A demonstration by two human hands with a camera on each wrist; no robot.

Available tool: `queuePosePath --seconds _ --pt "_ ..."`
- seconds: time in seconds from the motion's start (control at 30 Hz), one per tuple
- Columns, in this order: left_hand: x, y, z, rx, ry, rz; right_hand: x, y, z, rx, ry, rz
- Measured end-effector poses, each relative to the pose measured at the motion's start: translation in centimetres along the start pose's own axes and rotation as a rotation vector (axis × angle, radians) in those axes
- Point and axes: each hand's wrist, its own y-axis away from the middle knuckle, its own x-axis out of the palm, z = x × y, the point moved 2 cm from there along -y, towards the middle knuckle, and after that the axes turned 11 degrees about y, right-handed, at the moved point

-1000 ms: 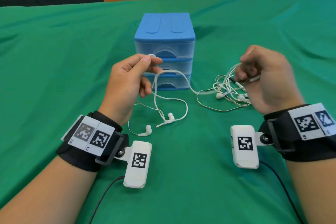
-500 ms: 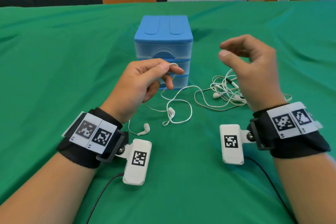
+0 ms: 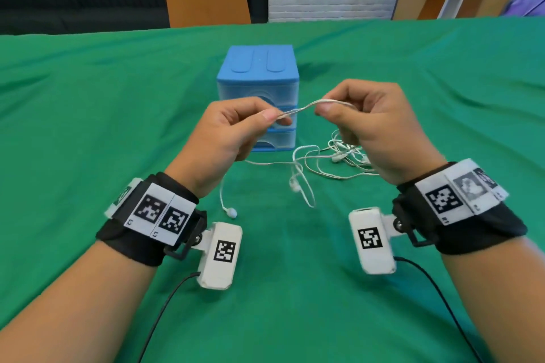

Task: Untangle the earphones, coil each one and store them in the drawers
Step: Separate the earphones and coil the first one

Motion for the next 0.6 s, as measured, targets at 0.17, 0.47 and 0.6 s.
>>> queuePosePath --seconds 0.17,0.47,0.6 --pt "0.0 0.3 -0.5 -0.007 -0.016 -0.035 -3.7 0.0 1.1 0.035 -0.066 -0.173" --pt "0.3 0.7 -1.2 -0.060 0.002 -0.049 -8.2 0.7 0.9 0.098 0.008 -0.430" --pt "0.4 0.7 -1.6 -0.093 -0.034 -0.019 -8.3 0.8 0.7 0.111 0.100 -0.313"
